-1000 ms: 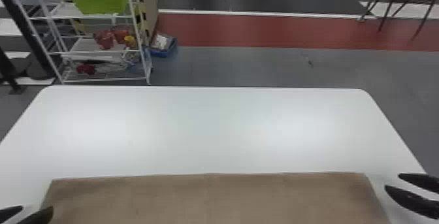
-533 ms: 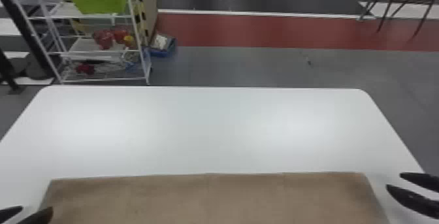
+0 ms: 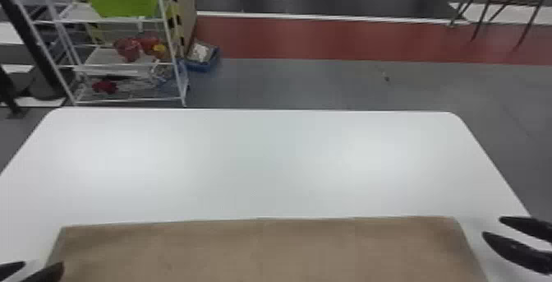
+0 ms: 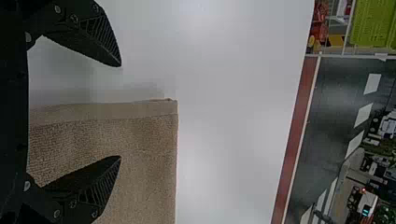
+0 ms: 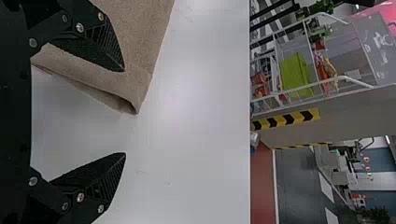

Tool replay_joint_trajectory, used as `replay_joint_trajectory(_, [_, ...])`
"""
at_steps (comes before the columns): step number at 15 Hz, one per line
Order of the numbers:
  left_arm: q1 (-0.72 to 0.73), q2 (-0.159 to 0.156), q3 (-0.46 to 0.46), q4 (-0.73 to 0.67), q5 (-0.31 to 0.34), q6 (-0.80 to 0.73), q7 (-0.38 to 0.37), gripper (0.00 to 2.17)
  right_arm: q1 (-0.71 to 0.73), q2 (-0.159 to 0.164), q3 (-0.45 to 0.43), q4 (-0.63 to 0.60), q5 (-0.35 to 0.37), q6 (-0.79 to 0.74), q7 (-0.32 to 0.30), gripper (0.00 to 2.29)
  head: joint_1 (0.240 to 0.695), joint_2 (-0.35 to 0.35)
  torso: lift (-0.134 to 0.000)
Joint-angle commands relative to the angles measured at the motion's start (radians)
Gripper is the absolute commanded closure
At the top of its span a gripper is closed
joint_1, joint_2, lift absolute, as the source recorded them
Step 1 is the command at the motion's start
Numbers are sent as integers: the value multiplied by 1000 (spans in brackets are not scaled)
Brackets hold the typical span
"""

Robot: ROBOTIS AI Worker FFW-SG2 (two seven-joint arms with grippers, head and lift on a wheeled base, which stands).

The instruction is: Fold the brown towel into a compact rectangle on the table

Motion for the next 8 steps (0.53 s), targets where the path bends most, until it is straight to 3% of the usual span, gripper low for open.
replay_joint_trajectory(1, [0, 2, -1, 1, -9, 2, 0, 215, 0, 0, -3, 0, 0, -3, 0, 282, 695, -58, -122])
replay_joint_trajectory(8, [-8, 6, -29, 25, -72, -1, 8, 215, 0, 0, 9, 2, -5, -3, 2, 282, 695, -49, -122])
